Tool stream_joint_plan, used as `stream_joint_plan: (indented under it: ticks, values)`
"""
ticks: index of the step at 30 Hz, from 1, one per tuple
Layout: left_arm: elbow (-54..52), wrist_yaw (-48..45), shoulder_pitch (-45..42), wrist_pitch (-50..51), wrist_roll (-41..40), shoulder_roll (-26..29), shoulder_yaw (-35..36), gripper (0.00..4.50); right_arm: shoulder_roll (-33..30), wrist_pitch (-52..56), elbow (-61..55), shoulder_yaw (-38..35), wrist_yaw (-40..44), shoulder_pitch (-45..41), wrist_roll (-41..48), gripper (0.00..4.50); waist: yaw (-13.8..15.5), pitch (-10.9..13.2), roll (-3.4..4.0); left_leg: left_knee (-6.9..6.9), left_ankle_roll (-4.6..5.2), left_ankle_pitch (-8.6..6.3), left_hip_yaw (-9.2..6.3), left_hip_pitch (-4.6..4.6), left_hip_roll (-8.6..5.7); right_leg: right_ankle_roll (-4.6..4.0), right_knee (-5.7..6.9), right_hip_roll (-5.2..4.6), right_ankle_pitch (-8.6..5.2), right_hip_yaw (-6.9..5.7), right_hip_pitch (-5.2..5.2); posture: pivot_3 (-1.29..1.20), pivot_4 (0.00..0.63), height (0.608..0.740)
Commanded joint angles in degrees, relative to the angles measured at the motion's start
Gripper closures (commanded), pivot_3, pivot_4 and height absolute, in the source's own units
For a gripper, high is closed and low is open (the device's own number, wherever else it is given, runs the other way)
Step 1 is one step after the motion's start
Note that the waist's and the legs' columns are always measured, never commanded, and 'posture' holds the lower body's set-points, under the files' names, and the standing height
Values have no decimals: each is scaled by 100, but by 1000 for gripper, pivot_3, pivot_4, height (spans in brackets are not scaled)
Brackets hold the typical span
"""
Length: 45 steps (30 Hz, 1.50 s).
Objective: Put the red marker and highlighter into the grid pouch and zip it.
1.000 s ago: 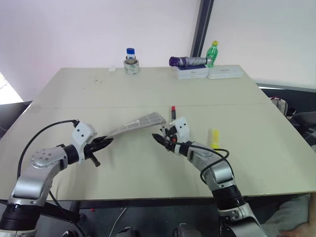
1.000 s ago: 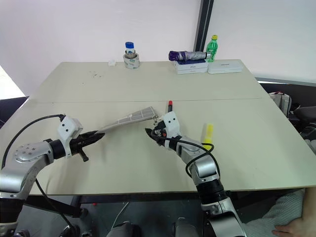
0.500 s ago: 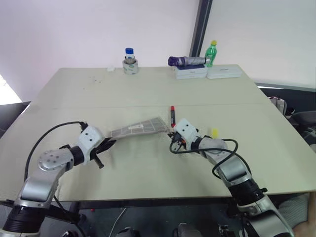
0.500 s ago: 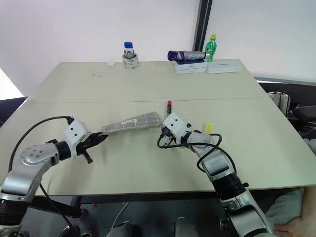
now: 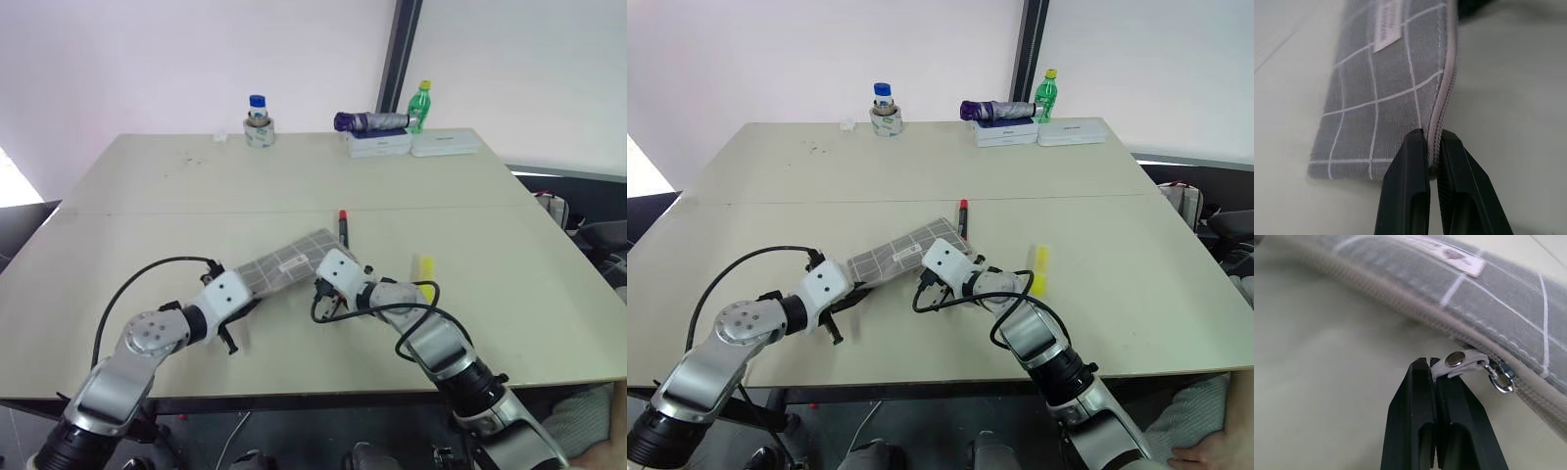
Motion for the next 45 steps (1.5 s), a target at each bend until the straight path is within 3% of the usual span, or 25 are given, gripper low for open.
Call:
stream_joint_plan:
  ticks: [1,5,11,24,33,41,45]
  values:
    - [-181,-25,-41,4,13,-18,77,4500,-44,-220,-466,66,276,18,105,4472,7,0,-1,0,3,-2,0,0,0,0,0,-1,0,0,0,0,150,740]
    - [-85,206,-291,249,13,-447,-101,4500,-121,-593,-900,446,825,59,212,4472,22,3,-5,2,10,-6,-1,0,-3,0,0,-1,0,0,2,0,150,740]
    - [-67,234,-476,332,154,-682,-321,4500,-209,-620,-784,370,1208,46,396,4472,30,3,-9,5,11,-6,-2,0,-4,0,0,-1,0,-1,5,0,150,740]
    - [259,426,-1270,627,254,-1558,-683,4500,-126,-1357,-432,697,1589,-249,148,4472,29,4,-13,7,11,-6,-6,-1,-4,1,0,1,0,-2,6,0,150,740]
    - [258,482,-1133,631,179,-1448,-309,4500,-158,-1519,-414,286,1548,-322,186,4472,26,4,-13,8,10,-6,-6,0,-4,1,0,0,0,-2,6,0,150,740]
    - [327,733,-1139,391,107,-1487,212,4500,-485,-1468,-735,-354,2087,-359,898,4472,56,5,-14,8,11,-6,-7,0,-3,1,0,-2,0,-2,9,0,150,740]
    - [408,851,-1167,244,70,-1561,285,4500,-359,-891,-871,-799,2245,-436,1666,3161,41,5,-14,9,11,-6,-7,0,-3,1,0,-1,0,-2,9,0,150,740]
